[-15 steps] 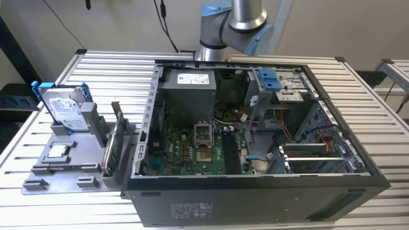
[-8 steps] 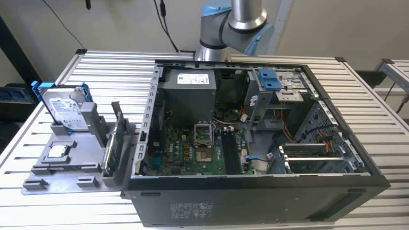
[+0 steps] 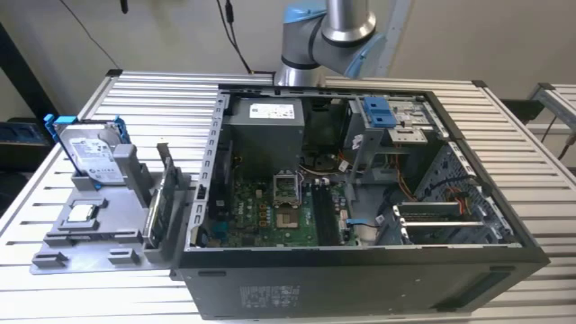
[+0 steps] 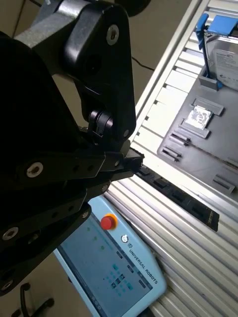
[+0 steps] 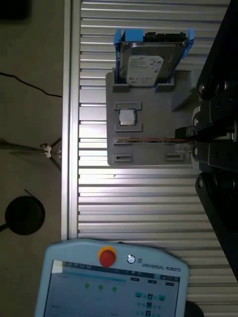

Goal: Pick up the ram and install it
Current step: 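Pick up the ram and move it above insertion slot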

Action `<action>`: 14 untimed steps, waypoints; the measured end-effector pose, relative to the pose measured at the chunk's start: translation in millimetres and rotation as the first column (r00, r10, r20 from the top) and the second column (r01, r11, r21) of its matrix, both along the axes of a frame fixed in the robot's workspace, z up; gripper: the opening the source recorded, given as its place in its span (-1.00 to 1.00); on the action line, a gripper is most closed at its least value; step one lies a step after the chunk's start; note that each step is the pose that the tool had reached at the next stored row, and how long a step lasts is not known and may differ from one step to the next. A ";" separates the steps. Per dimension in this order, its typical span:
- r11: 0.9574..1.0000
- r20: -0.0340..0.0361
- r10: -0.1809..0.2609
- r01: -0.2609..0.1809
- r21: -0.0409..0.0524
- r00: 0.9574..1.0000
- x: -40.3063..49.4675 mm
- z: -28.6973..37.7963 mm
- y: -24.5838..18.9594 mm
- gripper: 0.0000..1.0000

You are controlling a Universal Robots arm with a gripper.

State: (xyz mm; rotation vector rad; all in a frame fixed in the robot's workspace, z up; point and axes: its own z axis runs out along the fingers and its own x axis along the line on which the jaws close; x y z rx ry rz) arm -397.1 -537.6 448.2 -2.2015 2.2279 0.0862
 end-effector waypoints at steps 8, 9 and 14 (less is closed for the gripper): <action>1.000 0.000 0.000 0.000 0.000 1.000 6.0 0.0 0.0 -0.72; 1.000 0.000 0.000 0.000 0.000 1.000 7.1 0.1 0.0 -0.72; 1.000 0.000 0.000 0.000 0.000 1.000 13.0 0.0 0.0 -0.72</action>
